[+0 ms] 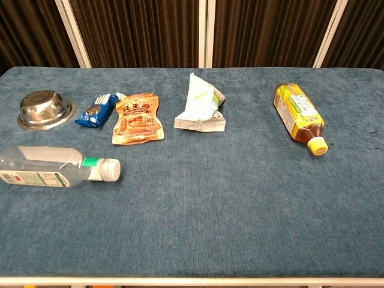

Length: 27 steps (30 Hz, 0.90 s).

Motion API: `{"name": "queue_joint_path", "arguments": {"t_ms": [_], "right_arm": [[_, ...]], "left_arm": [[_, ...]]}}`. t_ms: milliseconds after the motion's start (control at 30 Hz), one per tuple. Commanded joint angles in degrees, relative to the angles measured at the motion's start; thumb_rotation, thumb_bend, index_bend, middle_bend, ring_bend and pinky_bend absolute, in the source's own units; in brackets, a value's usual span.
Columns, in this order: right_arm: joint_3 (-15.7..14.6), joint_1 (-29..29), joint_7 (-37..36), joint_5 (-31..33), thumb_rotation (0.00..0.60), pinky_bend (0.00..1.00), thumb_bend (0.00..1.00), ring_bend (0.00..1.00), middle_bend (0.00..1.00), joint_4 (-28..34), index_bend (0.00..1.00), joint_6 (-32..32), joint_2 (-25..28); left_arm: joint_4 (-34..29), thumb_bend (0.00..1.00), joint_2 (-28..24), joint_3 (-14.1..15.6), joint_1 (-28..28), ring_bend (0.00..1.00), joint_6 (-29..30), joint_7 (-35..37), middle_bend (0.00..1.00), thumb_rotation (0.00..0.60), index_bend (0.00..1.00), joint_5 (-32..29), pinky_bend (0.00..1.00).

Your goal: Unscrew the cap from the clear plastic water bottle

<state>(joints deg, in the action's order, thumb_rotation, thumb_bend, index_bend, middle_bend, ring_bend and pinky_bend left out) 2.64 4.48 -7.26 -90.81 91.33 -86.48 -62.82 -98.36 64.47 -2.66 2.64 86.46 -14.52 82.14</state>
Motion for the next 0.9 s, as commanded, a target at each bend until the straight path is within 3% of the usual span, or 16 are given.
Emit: {"name": "queue_joint_path", "arguments": {"t_ms": [33, 433, 633, 900], "right_arm": [[0.2, 0.2, 0.2, 0.4, 0.600, 0.05, 0.13, 0.04, 0.16, 0.2, 0.15, 0.2, -0.1], [0.8, -0.1, 0.0, 0.3, 0.600, 0.02, 0.13, 0.04, 0.16, 0.7, 0.15, -1.3, 1.1], [0.9, 0.1, 0.5, -0.4, 0.600, 0.02, 0.13, 0.04, 0.16, 1.5, 0.15, -1.7, 2.2], [1.0, -0.2, 0.2, 0.7, 0.600, 0.02, 0.13, 0.04, 0.16, 1.5, 0.15, -1.5, 2.4]], "left_arm": [[0.3, 0.09, 0.4, -0.2, 0.1, 0.02, 0.1, -0.2, 0.07, 0.600, 0.16, -0.2, 0.06], [-1.5, 0.09, -0.4, -1.5, 5.1, 0.05, -4.7, -4.1, 0.12, 0.600, 0.16, 2.1, 0.06], [-4.7, 0.09, -0.7, -2.3, 12.0, 0.06, -16.9, -3.6, 0.12, 0.600, 0.16, -1.2, 0.06], [-6.7, 0.09, 3.3, -2.0, 17.9, 0.06, -29.3, -5.9, 0.12, 0.600, 0.16, -12.8, 0.05]]}}
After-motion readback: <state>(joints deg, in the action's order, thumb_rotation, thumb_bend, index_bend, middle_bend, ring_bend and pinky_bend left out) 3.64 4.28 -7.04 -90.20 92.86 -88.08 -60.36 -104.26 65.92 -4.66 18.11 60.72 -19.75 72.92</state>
